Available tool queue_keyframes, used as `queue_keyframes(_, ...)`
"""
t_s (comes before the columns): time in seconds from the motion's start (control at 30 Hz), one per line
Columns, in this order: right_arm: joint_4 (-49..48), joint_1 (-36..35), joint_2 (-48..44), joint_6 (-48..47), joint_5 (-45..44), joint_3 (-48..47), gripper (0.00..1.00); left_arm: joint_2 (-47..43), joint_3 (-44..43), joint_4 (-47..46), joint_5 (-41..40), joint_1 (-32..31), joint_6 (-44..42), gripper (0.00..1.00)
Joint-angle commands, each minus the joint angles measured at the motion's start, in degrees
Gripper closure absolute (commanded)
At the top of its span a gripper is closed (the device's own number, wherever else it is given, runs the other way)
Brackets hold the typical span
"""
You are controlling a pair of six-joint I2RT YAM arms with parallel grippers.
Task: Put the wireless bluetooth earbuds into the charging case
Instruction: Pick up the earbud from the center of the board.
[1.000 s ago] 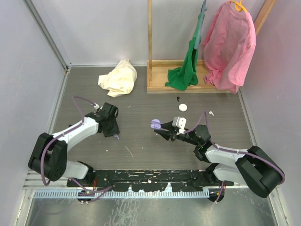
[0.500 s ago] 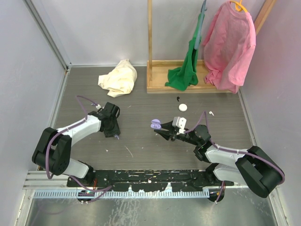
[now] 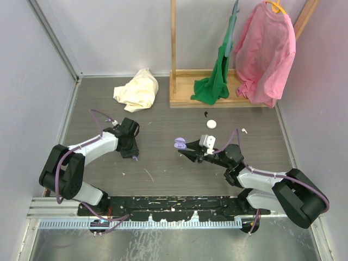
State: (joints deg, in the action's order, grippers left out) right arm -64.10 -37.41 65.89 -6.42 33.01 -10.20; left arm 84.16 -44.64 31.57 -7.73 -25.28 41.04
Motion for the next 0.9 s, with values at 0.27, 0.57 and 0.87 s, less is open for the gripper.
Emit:
queue_keyframes(0.27,-1.71,-0.3,-0.76,-0.97,-0.38,-2.29,0.99,0.6,-2.22,-1.36,1.95,-0.12,-0.58,0.75)
queue_keyframes(0.57,-0.91,-0.31,-0.84,-1.41,-0.67,-2.38,0.99,-2.3,-2.44,-2.39,3.58,-0.23,-1.79,0.8)
queue_keyframes(0.87,-0.33,-0.3,-0.73,-0.86,-0.23,-2.88,0.99,-5.89,-0.53,-11.84,9.34,-0.42,-4.64,0.82)
